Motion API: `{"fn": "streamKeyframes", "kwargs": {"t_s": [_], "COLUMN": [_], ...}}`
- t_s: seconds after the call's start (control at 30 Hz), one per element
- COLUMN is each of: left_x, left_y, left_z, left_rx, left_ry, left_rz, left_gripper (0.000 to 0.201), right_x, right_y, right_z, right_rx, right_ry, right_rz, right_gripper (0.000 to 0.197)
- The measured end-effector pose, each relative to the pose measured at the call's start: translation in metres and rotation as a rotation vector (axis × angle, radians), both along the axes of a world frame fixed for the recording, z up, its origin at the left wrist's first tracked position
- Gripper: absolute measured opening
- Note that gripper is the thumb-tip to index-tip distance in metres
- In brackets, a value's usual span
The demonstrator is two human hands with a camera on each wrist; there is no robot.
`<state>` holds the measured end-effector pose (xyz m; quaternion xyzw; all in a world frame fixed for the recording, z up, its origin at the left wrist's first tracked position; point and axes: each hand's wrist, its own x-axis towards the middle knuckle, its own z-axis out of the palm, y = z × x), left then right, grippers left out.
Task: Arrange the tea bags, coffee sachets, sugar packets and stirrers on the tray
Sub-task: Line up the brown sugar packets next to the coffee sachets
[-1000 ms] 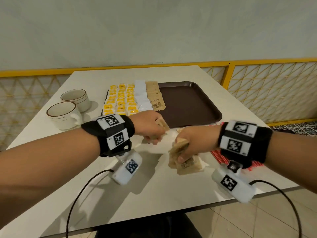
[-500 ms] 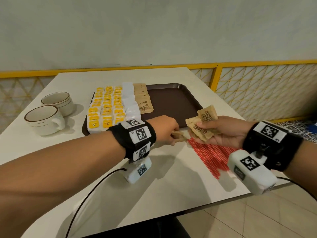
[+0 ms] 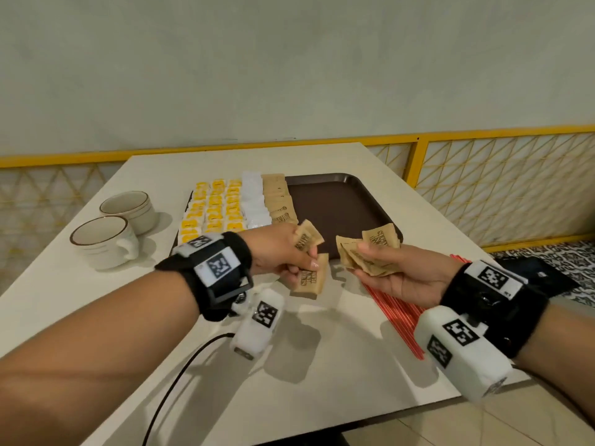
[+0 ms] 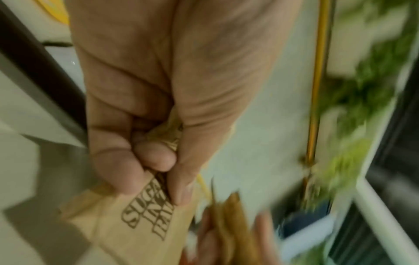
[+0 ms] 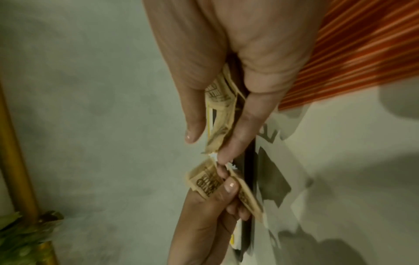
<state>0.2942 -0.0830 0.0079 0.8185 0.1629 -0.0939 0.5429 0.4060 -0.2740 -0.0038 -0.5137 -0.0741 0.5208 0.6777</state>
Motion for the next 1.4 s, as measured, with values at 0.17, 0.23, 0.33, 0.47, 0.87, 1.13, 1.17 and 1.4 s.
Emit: {"fn": "streamKeyframes", "kwargs": {"t_s": [0.17, 0.23, 0.33, 0.47, 0.87, 1.13, 1.17, 1.4], "left_x": [-0.014, -0.013, -0.008, -0.004, 0.004, -0.012, -0.012, -0.008], "left_y": [0.029, 0.039, 0.049, 0.059, 0.064, 0.062, 0.061, 0.051], "left_z": [0.030, 0.038, 0.045, 0.049, 0.057, 0.070, 0.071, 0.070], "left_rx": [-0.021, -0.029, -0.091, -0.206, -0.551, -0.918, -0.933, -0.783], "left_ry": [-0.261, -0.349, -0.443, -0.514, -0.596, -0.544, -0.528, -0.494], "left_rz": [0.250, 0.318, 0.350, 0.390, 0.516, 0.265, 0.222, 0.221], "left_gripper": [0.017, 0.018, 0.019, 0.016, 0.015, 0.044, 0.046, 0.058], "right_x": [0.000, 0.000, -0.002, 0.001, 0.012, 0.020, 0.018, -0.003], "right_y": [0.031, 0.049, 0.075, 0.103, 0.125, 0.103, 0.098, 0.093], "right_z": [0.018, 0.031, 0.049, 0.065, 0.077, 0.096, 0.097, 0.101], "right_rx": [0.064, 0.073, 0.103, 0.124, 0.186, 0.490, 0.507, 0.512], "right_ry": [-0.283, -0.448, -0.642, -0.788, -1.050, -0.580, -0.567, -0.656], "right_rz": [0.139, 0.229, 0.285, 0.279, 0.102, -0.033, -0.024, 0.088], "right_gripper": [0.035, 0.035, 0.033, 0.044, 0.030, 0.023, 0.024, 0.035]}}
